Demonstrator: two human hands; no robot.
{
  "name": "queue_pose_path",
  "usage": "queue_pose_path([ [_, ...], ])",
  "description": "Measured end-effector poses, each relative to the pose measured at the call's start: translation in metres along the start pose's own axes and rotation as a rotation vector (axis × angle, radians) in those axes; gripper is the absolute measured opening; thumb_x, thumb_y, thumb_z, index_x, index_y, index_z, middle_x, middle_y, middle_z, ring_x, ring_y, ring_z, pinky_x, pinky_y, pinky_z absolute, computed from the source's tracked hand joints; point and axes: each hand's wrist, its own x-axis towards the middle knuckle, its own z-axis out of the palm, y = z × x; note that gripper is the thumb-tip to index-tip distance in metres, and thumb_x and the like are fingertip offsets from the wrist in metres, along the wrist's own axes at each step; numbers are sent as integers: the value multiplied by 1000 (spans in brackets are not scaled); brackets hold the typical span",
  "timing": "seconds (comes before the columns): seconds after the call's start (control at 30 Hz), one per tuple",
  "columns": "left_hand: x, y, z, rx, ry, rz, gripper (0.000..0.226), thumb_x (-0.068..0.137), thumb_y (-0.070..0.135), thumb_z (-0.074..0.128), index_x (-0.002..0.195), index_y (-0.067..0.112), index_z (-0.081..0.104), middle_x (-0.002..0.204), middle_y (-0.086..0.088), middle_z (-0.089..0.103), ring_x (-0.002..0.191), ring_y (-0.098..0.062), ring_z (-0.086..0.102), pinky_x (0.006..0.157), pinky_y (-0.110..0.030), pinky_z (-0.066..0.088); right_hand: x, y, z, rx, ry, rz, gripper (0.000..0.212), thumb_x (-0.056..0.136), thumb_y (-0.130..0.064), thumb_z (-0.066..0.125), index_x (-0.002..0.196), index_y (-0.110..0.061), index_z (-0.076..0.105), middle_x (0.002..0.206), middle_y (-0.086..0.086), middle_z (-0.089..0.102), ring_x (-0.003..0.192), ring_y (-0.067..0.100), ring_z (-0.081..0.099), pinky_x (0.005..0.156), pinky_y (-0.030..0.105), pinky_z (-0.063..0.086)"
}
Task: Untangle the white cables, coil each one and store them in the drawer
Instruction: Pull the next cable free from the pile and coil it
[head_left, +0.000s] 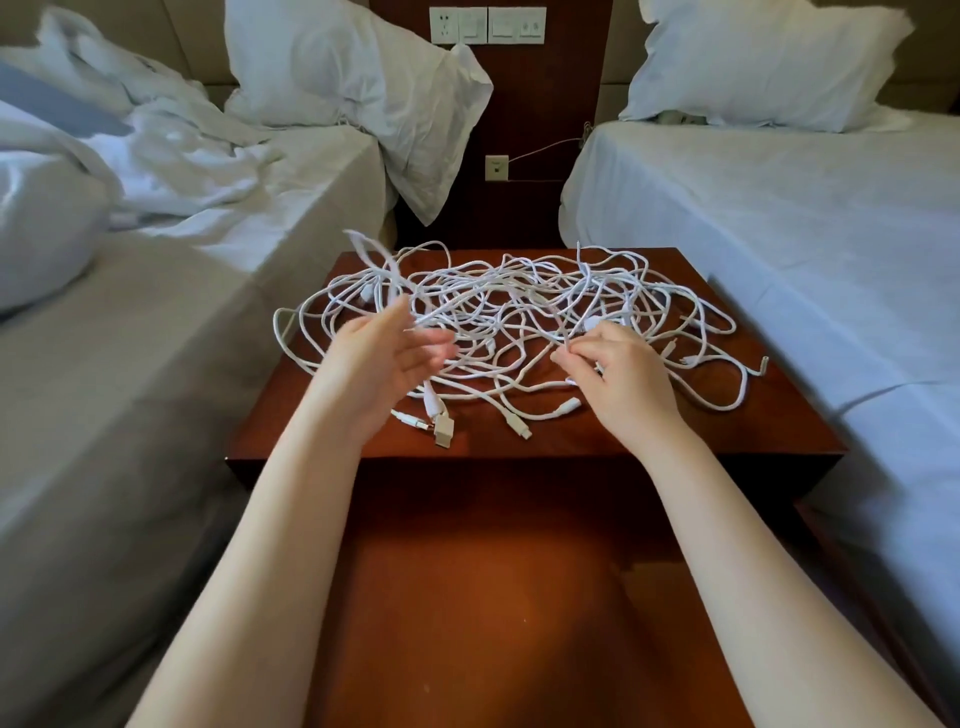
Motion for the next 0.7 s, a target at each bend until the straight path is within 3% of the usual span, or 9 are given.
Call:
queue_pose_path([
  [0.1,-13,-5,20,205,-164,-43,48,93,49,47,119,9,53,75,-6,67,62,-15,61,61,-26,49,2,-13,0,30,22,-74,20,91,-27,65,90,-11,77,76,-3,61,78,17,56,65,31,44],
  [0.17,-20,-7,30,211,-301,-26,69,81,65,39,128,15,50,72,-1,60,61,-12,51,62,-25,42,2,-23,-3,79,-8,-113,20,92,-27,64,82,-14,75,70,-2,64,67,15,57,58,32,46],
  [0.23,-23,-6,36,166,-373,15,83,71,69,34,132,15,47,72,-1,56,62,-11,46,62,-25,39,1,-31,-6,95,-32,-118,28,96,-30,59,71,-16,64,57,-4,56,51,12,49,48,29,38],
  [0.27,-23,-7,36,155,-371,53,79,74,67,39,131,14,48,71,0,55,62,-10,45,61,-24,39,1,-34,-8,87,-49,-100,32,97,-33,56,70,-15,59,53,-3,52,48,13,46,46,27,34],
  [0.33,-22,-7,34,167,-319,186,46,89,50,51,117,13,55,68,2,54,59,-9,46,57,-21,39,4,-40,-12,69,-130,-32,34,96,-38,55,72,-14,59,52,-2,52,47,13,45,48,28,34],
  [0.4,-18,-7,31,126,-201,260,24,99,31,47,101,10,59,64,3,55,56,-9,48,55,-20,40,6,-46,-18,52,-237,27,30,95,-40,57,75,-17,61,55,-4,53,50,10,46,51,27,36],
  [0.5,-15,-5,27,40,-85,284,15,100,18,47,108,7,54,75,-1,63,65,-12,59,59,-21,47,8,-52,-25,6,-257,-10,30,95,-38,56,76,-18,67,75,-10,59,70,12,54,62,27,40],
  [0.6,-15,-6,25,67,-56,331,22,96,8,50,117,10,50,103,-4,67,89,-16,68,69,-23,52,10,-55,-27,-79,-175,-80,36,94,-41,55,81,-13,73,82,-13,48,91,10,43,68,28,37],
  [0.7,-17,-7,26,243,-57,337,15,91,1,52,97,14,55,100,-4,66,93,-18,66,77,-30,50,13,-57,-32,51,-65,-45,38,95,-41,55,85,-9,74,85,-4,46,89,10,44,73,27,40],
])
